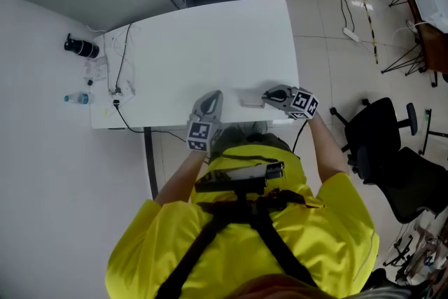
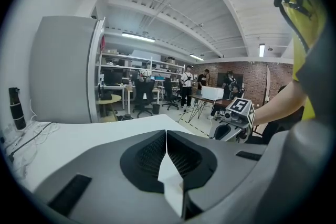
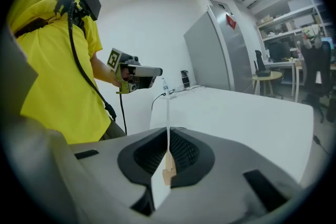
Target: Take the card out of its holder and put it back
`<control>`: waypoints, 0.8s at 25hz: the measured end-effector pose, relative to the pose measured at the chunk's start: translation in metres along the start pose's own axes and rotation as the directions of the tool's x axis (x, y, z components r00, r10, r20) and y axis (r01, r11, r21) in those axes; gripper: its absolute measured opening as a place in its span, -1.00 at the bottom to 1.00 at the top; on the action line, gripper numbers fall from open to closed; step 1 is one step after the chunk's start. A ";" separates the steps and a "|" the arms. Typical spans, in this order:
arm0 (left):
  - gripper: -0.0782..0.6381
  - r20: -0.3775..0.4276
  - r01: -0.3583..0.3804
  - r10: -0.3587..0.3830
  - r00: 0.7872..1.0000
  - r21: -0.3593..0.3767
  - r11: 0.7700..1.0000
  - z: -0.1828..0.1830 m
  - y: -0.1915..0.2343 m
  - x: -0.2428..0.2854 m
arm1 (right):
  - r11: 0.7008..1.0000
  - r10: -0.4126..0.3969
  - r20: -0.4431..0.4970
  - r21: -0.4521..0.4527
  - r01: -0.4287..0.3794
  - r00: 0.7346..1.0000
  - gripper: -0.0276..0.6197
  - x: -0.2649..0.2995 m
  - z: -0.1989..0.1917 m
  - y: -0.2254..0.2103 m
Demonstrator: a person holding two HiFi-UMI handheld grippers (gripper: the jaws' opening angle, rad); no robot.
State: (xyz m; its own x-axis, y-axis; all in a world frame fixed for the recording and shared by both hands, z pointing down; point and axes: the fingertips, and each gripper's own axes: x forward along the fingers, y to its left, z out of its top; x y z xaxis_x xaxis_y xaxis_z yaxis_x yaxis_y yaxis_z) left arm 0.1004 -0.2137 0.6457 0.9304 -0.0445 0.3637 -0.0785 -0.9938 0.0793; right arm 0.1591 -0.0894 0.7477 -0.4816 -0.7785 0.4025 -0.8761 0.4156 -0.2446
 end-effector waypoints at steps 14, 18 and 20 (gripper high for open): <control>-0.78 0.109 -0.009 0.008 0.994 0.003 1.000 0.039 -0.008 0.017 | 0.974 -0.047 0.119 -0.216 0.072 0.992 -0.86 -0.115 0.225 0.018; -0.78 0.130 -0.037 0.035 0.991 0.014 0.999 0.044 -0.011 0.018 | 0.972 -0.031 0.123 -0.229 0.059 0.992 -0.86 -0.128 0.244 0.029; -0.78 0.143 -0.049 0.047 0.989 0.015 0.999 0.048 -0.011 0.018 | 0.973 -0.030 0.123 -0.224 0.057 0.992 -0.86 -0.126 0.241 0.029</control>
State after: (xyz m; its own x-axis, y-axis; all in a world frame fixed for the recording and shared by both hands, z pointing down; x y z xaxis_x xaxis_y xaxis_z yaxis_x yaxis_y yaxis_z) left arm 0.1350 -0.2083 0.6068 0.9675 -0.1051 0.2301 -0.1190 -0.9917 0.0476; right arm 0.2000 -0.0927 0.4775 -0.4485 -0.8425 0.2983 -0.8851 0.4650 -0.0172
